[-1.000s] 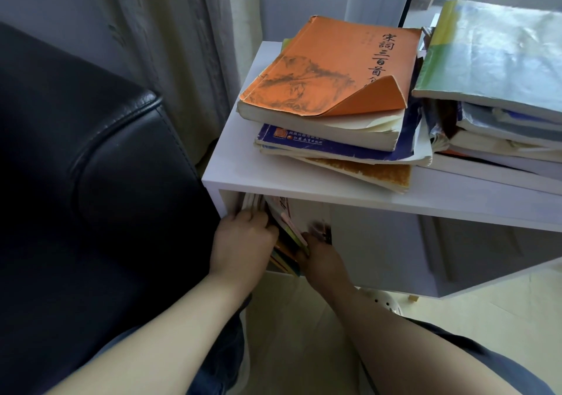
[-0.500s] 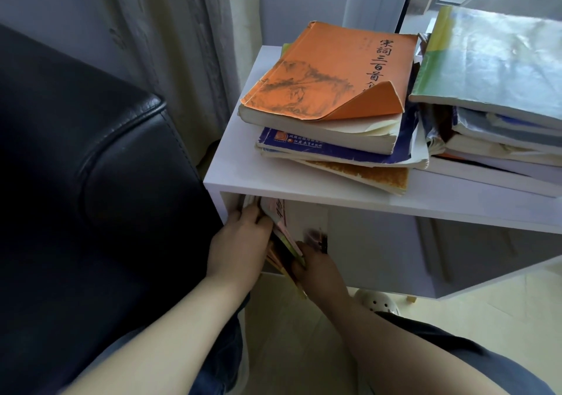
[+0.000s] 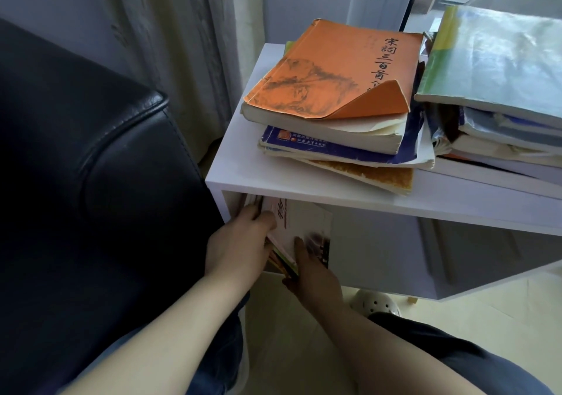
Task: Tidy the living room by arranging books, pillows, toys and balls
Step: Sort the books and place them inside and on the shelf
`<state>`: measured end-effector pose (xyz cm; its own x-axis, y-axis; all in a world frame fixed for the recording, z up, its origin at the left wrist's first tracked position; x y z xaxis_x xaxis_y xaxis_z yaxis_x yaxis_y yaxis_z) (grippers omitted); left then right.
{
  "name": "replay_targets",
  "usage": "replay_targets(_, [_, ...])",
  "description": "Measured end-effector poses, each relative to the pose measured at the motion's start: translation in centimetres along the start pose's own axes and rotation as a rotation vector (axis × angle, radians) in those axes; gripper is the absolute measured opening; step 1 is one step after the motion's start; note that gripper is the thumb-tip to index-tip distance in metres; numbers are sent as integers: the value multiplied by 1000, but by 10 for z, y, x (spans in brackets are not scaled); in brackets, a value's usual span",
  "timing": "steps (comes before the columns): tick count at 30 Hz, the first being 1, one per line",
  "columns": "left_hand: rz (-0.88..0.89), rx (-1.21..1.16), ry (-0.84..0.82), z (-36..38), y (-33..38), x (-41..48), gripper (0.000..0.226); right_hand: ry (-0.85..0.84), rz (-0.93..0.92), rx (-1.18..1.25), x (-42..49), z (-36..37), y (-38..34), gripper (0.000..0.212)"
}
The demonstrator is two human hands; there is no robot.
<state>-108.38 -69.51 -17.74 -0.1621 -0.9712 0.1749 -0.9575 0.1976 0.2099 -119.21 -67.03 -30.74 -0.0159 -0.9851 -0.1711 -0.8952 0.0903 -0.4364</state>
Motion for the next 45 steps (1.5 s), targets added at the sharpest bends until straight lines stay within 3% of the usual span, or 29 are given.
replay_targets(8, [-13,-52,10,-1,-4,6,23,-55,-105,-161,23,5,0,71])
replay_targets(16, [-2,-66,-37,1,-1,1,27,-66,-187,-308,30,4,11,74])
replay_targets(18, [-4,-43,-38,1,0,1,28,-75,-203,-227,30,-1,10,75])
replay_targets(20, [-15,-31,-30,0,1,4,27,-100,-101,22,32,-11,13,70])
replay_targets(23, [-26,-49,-26,-1,1,5,26,-84,420,612,34,-15,41,39])
replay_targets(25, [-29,-53,-27,-1,1,5,27,-2,645,708,38,-9,67,26])
replay_targets(28, [-31,-48,-37,2,3,5,29,22,707,685,39,1,82,27])
replay_targets(34, [-37,-49,-51,8,3,8,26,13,735,918,45,42,93,32])
replay_targets(39, [-92,-93,-26,0,1,8,22,-16,805,1022,71,100,130,85])
replay_targets(41, [-114,-101,0,-5,-1,9,22,-77,812,1046,65,84,100,78])
replay_targets(44, [-99,-63,-46,-3,3,6,21,-194,771,1101,56,55,47,41])
replay_targets(45, [-96,-50,-69,-2,4,4,17,-223,768,1107,56,55,39,42])
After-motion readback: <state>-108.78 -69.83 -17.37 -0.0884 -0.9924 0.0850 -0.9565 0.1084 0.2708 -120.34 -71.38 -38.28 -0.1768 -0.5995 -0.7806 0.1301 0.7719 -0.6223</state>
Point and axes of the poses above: each hand's wrist, its own x-axis towards the middle knuckle, its own z-axis out of the palm, y = z × x, the point moved 7 cm from there along x, towards the middle knuckle, and after that the axes turned 13 degrees about y, right-handed, at the moved point
